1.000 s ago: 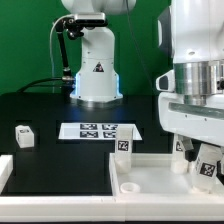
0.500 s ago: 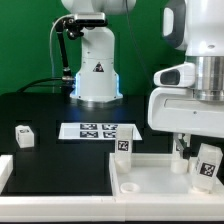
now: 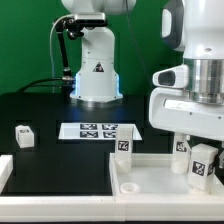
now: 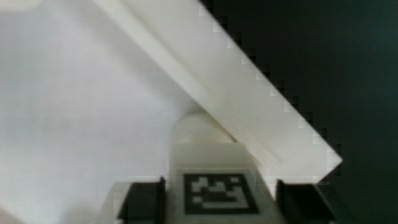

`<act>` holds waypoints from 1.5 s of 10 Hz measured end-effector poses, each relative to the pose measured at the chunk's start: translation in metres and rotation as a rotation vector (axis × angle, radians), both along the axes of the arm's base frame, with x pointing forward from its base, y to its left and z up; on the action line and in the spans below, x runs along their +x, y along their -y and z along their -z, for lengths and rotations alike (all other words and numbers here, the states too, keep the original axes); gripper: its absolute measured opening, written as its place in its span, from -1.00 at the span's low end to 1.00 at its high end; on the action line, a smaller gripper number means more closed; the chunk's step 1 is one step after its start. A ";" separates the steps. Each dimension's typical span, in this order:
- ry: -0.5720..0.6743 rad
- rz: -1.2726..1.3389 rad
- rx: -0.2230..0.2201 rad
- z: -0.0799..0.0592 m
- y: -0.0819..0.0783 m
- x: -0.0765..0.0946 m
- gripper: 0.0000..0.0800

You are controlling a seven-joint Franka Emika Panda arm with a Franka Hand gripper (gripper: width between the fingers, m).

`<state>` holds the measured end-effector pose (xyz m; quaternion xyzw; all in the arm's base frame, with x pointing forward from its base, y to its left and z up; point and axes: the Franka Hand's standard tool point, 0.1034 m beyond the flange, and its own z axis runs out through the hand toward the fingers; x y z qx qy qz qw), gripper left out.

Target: Assemble square table

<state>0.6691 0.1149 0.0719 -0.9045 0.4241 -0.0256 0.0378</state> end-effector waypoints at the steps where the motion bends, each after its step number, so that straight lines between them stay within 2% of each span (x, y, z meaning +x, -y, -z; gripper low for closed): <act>1: -0.006 0.074 0.006 0.000 0.001 0.000 -0.26; 3: -0.027 0.363 0.047 -0.003 0.002 0.003 -0.26; 5: -0.012 0.725 0.150 0.000 0.002 0.007 -0.26; 6: -0.009 0.826 0.187 0.001 0.002 0.006 -0.26; 8: -0.014 0.892 0.194 0.000 0.003 0.007 -0.26; 9: -0.014 0.886 0.193 0.001 0.003 0.007 -0.05; 10: -0.009 0.839 0.186 0.001 0.003 0.007 0.32; 11: -0.020 0.606 0.149 0.003 0.005 0.004 0.32; 12: -0.017 0.372 0.123 0.002 0.006 0.006 0.56; 13: 0.001 0.231 0.118 0.002 0.008 0.007 0.56; 15: 0.007 0.164 0.109 0.003 0.009 0.007 0.62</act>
Offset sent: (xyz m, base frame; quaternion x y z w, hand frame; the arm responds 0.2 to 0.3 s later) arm 0.0081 -0.0027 -0.0002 0.0255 -0.0385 0.3654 0.9297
